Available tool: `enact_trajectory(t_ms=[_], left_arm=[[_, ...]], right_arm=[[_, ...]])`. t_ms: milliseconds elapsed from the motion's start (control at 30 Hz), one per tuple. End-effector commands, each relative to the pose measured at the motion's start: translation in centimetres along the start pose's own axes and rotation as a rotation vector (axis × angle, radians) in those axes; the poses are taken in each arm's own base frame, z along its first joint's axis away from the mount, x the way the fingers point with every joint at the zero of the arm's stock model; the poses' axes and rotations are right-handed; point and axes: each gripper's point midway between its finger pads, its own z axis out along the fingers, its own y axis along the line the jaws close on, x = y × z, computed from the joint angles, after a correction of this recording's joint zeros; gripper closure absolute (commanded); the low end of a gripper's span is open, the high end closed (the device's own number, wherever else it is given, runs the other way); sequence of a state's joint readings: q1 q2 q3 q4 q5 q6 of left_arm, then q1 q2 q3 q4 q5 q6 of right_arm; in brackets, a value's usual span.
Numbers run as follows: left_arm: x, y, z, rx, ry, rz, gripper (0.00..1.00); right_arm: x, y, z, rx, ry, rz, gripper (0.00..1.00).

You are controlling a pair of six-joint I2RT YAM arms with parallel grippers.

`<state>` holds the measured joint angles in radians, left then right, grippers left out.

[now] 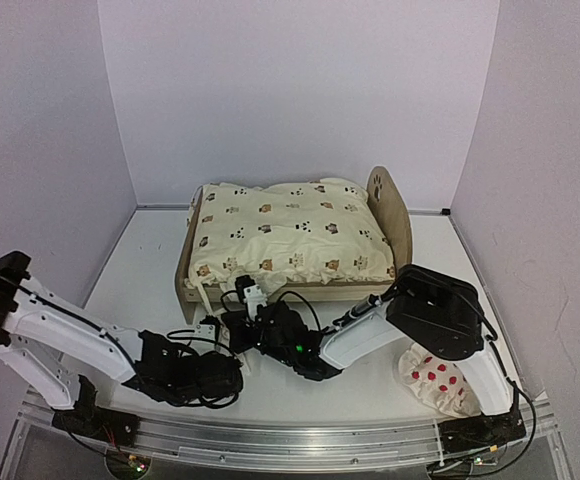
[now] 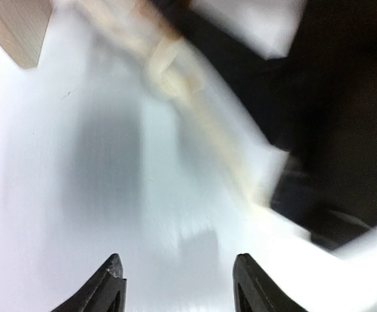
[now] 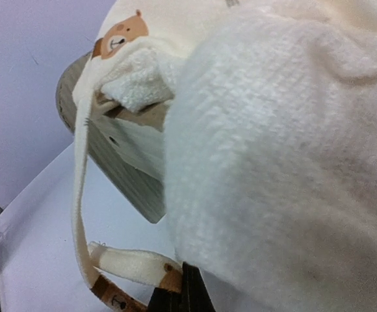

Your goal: Set up the pet bed

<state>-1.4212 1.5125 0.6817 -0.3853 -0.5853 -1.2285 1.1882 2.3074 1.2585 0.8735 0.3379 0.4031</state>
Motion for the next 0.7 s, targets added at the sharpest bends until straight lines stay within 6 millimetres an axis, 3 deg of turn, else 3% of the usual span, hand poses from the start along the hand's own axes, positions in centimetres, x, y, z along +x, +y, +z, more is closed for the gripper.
enact_trajectory(t_ms=[0,133,267,500,667], left_arm=[[-2.7,0.6,-3.4,0.078,-0.088,-0.093,0.34],[-2.7,2.0,-4.2,0.095,-0.087,-0.125,0.29],[-2.1,3.4,-3.7,0.053,-0.081,-0.133,0.29],[-1.5,6.1,-3.1,-0.094,-0.084,-0.131,0.30],[-2.1,5.1,-3.5,-0.095,-0.086,-0.078,0.31]], right_arm=[[-3.8,6.1,0.0,-0.147,-0.027,0.039,1.00],[-2.8,8.4,1.3,-0.199,0.004,0.040,1.00],[-1.8,9.2,2.8,-0.210,0.023,0.061,1.00],[-0.7,8.7,3.9,-0.180,0.032,0.052,1.00],[0.6,7.8,4.3,-0.151,0.045,0.040,1.00]])
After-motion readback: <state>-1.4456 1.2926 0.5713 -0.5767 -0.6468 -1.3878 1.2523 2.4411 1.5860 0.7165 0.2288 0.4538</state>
